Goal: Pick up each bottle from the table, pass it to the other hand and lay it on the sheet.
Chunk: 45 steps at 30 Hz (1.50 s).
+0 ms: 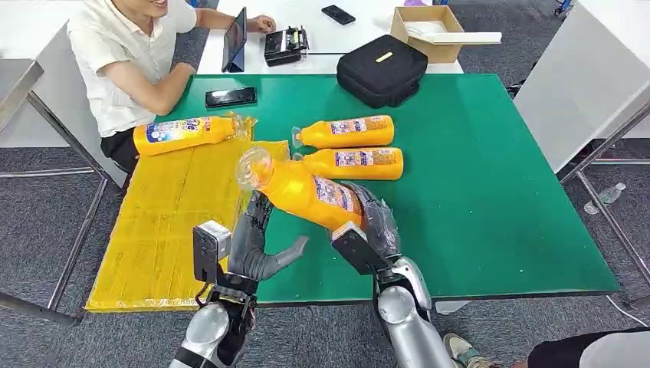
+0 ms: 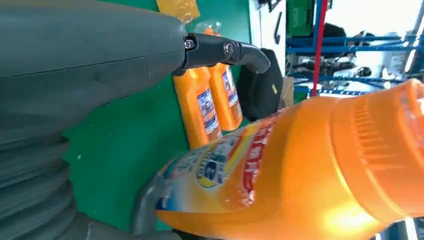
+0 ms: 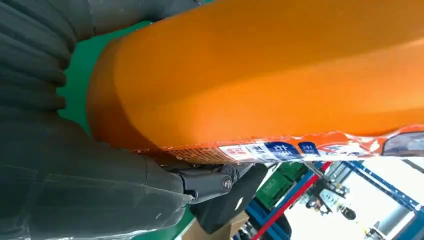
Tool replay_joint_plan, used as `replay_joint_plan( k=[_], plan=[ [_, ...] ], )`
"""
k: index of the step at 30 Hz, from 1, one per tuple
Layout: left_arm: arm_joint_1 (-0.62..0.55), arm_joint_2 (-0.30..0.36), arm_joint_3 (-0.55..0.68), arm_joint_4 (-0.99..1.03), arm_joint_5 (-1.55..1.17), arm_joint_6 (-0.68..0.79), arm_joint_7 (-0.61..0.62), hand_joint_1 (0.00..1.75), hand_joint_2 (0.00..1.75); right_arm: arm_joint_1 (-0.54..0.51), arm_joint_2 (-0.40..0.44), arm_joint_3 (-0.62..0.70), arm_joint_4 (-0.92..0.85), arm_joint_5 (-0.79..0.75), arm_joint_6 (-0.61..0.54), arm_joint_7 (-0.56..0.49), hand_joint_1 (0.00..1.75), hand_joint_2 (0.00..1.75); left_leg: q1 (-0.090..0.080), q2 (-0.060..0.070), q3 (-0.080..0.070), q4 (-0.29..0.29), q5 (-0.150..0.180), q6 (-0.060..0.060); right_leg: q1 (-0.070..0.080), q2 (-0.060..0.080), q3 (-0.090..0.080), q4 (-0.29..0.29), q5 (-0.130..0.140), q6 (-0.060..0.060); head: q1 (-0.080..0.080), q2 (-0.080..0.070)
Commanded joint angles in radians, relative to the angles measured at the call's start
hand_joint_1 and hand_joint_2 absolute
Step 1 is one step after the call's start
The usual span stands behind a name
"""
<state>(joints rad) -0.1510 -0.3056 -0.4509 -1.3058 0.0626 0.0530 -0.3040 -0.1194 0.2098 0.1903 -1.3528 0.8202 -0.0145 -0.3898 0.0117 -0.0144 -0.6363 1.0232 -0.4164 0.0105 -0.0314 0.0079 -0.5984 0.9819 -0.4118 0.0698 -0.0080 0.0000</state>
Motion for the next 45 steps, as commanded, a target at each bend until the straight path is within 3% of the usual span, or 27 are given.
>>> replay_joint_plan(
  k=[1,24,27,31,32,33,44,45],
  plan=[
    [-0.074,-0.044,-0.031,0.086,0.009,0.023,-0.001,0.00,1.75,-0.044,0.000,0.051,0.106,0.004,0.001,-0.009,1.75,1.75,0.001,0.000,0.002,0.000,-0.001,0.000,0.001,-0.002,0.003,-0.001,-0.001,-0.003,0.000,0.000],
    [-0.126,-0.044,-0.148,0.050,0.067,0.039,-0.031,0.00,1.75,-0.090,0.040,0.131,0.228,-0.023,0.007,-0.023,1.75,1.75,0.001,0.000,0.001,0.001,-0.001,0.000,0.002,-0.001,0.001,0.000,-0.001,-0.002,0.000,0.000],
    [-0.116,-0.044,-0.138,0.056,0.083,0.013,-0.041,0.00,1.75,-0.080,0.017,0.178,0.278,-0.091,0.081,-0.038,1.75,1.75,0.001,0.001,0.003,0.000,-0.001,0.000,0.002,0.000,0.004,-0.001,-0.001,-0.003,0.000,0.000],
    [-0.115,-0.044,-0.149,0.060,0.057,0.004,-0.055,0.07,1.75,-0.073,-0.014,0.215,0.301,-0.129,0.082,-0.059,1.75,1.75,0.001,-0.001,0.004,-0.001,-0.001,0.000,0.002,-0.002,0.005,-0.002,-0.001,-0.003,0.000,0.000],
    [-0.117,-0.044,-0.151,0.065,0.085,-0.012,-0.045,0.28,1.75,-0.075,-0.018,0.218,0.304,-0.142,0.087,-0.063,1.75,1.75,0.001,-0.002,0.002,0.000,-0.001,0.000,0.001,-0.003,0.004,-0.001,-0.001,-0.003,0.000,0.000],
    [-0.120,-0.044,-0.155,0.070,0.094,-0.021,-0.045,1.43,1.75,-0.079,-0.022,0.225,0.308,-0.143,0.086,-0.063,1.75,1.75,0.001,-0.002,0.005,0.000,-0.002,0.000,0.002,-0.003,0.007,-0.001,-0.002,-0.004,0.000,0.000],
    [-0.121,-0.044,-0.158,0.076,0.098,-0.026,-0.045,1.43,1.75,-0.086,-0.023,0.228,0.311,-0.144,0.084,-0.063,1.75,1.75,0.001,-0.001,0.002,0.000,-0.001,0.000,0.001,-0.002,0.003,-0.001,-0.001,-0.002,0.000,0.000],
    [-0.128,-0.044,-0.165,0.086,0.125,-0.052,-0.041,1.55,1.75,-0.096,-0.025,0.233,0.323,-0.148,0.080,-0.062,1.75,1.75,0.001,-0.001,0.004,0.000,-0.002,0.000,0.002,-0.003,0.006,-0.001,-0.002,-0.004,0.000,0.000]
  ],
)
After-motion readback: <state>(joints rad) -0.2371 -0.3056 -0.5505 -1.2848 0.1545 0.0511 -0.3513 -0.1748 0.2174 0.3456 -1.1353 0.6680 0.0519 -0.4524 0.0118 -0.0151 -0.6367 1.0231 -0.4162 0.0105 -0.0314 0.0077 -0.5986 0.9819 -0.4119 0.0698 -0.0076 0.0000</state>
